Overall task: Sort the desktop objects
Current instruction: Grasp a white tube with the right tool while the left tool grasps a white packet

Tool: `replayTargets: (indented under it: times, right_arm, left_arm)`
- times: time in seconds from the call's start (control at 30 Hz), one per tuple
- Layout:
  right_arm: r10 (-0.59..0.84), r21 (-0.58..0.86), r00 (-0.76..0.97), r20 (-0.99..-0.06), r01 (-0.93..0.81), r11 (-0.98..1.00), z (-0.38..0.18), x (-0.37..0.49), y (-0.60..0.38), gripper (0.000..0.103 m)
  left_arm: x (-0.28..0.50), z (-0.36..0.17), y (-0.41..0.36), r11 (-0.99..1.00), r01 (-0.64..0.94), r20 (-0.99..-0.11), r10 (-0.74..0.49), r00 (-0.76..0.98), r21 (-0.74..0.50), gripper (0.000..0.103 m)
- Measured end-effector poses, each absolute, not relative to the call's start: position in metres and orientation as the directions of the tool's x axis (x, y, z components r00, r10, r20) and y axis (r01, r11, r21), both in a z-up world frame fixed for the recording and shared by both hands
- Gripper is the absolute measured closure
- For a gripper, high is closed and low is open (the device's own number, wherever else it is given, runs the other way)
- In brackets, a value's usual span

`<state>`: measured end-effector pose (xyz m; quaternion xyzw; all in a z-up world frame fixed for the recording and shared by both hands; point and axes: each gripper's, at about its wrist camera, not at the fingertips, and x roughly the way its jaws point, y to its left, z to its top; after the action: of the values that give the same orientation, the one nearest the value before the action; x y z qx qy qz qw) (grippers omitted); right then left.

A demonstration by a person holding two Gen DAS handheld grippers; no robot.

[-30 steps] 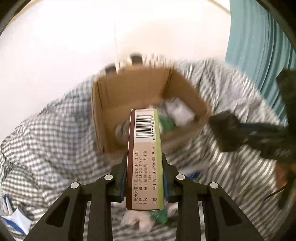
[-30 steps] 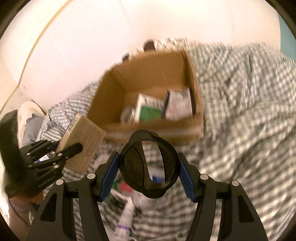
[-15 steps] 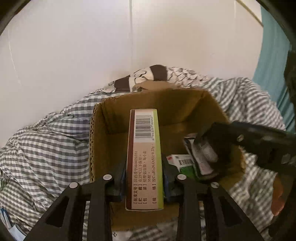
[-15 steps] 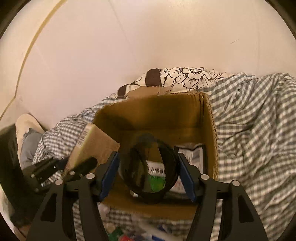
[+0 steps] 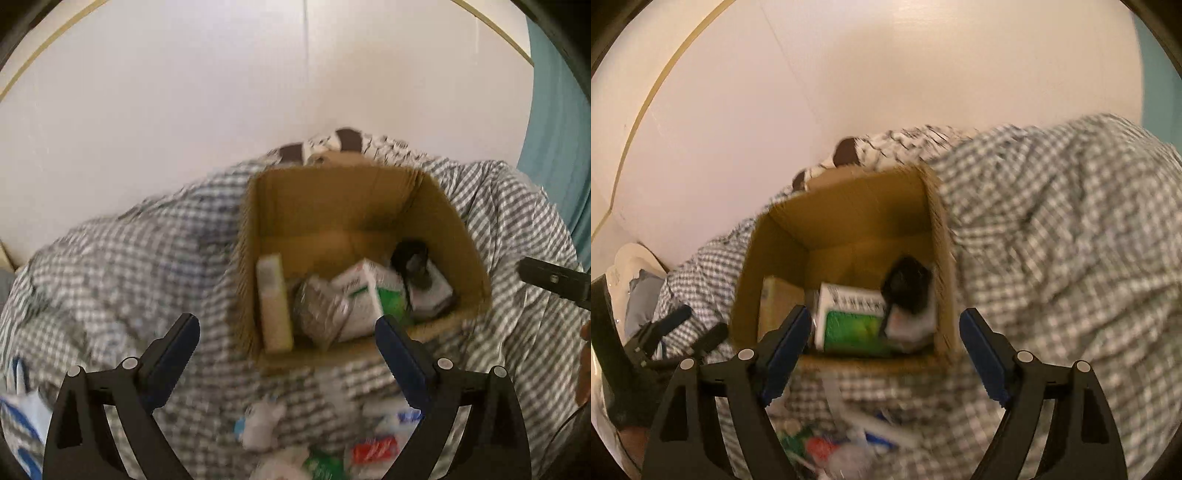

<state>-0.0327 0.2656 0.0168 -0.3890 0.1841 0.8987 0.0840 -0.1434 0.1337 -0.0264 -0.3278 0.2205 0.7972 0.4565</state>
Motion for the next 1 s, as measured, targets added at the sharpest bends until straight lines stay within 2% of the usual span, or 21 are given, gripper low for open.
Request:
replayTargets:
  times: [0.17,0.37,0.57,0.7,0.77,0.87,1.0]
  right_arm:
    - [0.015,0.226,-0.656,-0.755,-0.282,-0.933,-0.002,0.015,0.242,0.020]
    - [-0.069,0.234,-0.576,-0.815,-0.217,-0.948,-0.044,0.038,0.203,0.020]
    - [-0.186,0.269,-0.465,-0.866,-0.117,-0.956,-0.072,0.051,0.161,0.021]
    - [-0.211,0.285,-0.405,-0.890,-0.133,-0.949,-0.097,0.040,0.145,0.041]
    - [-0.240,0.312,-0.373,-0.896,-0.145,-0.939,-0.111,0.034,0.143,0.043]
    - [-0.257,0.314,-0.327,-0.909,-0.132,-0.940,-0.127,0.032,0.137,0.059]
    - [-0.278,0.343,-0.364,-0.889,-0.128,-0.931,-0.119,0.039,0.148,0.079]
  left_arm:
    - [-0.128,-0.060,0.088,-0.526,-0.851,-0.776,0.530,-0.343,0.017,0.005]
    - [-0.099,-0.100,0.059,-0.505,-0.862,-0.837,0.486,-0.252,-0.034,0.005]
    - [-0.089,-0.116,0.060,-0.470,-0.870,-0.843,0.402,-0.359,0.147,0.005]
    - [-0.099,-0.115,0.052,-0.503,-0.859,-0.851,0.407,-0.330,0.092,0.005]
    - [-0.101,-0.116,0.049,-0.504,-0.860,-0.855,0.409,-0.319,0.080,0.005]
    - [-0.102,-0.120,0.049,-0.493,-0.865,-0.860,0.399,-0.319,0.092,0.005]
    - [-0.096,-0.123,0.053,-0.466,-0.879,-0.861,0.402,-0.312,0.101,0.005]
